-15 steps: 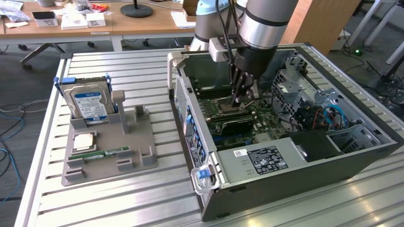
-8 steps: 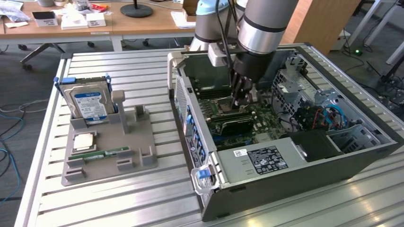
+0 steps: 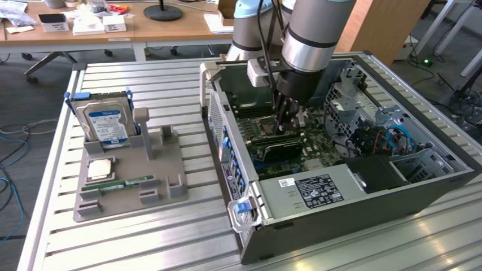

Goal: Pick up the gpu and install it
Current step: 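Press down on the gpu until it lock into place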

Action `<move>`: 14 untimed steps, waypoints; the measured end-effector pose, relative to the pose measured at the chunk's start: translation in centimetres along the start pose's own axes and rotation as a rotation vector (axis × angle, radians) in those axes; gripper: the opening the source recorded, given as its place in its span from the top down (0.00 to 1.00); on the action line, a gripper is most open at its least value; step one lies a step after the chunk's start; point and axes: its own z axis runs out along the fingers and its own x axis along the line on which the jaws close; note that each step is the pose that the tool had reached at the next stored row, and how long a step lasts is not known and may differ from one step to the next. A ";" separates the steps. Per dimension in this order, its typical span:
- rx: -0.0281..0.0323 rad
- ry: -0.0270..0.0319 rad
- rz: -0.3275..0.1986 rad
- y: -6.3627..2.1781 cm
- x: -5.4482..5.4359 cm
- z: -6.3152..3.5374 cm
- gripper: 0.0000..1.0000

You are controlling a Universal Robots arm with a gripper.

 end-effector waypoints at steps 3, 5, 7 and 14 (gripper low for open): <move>0.0000 0.0001 0.000 0.00 0.0 0.00 0.89; -0.0016 -0.0001 0.002 -0.11 0.0 0.01 0.89; -0.0025 0.0001 0.007 -0.22 0.0 0.01 0.89; -0.0003 0.0035 0.044 -0.23 0.0 0.55 0.89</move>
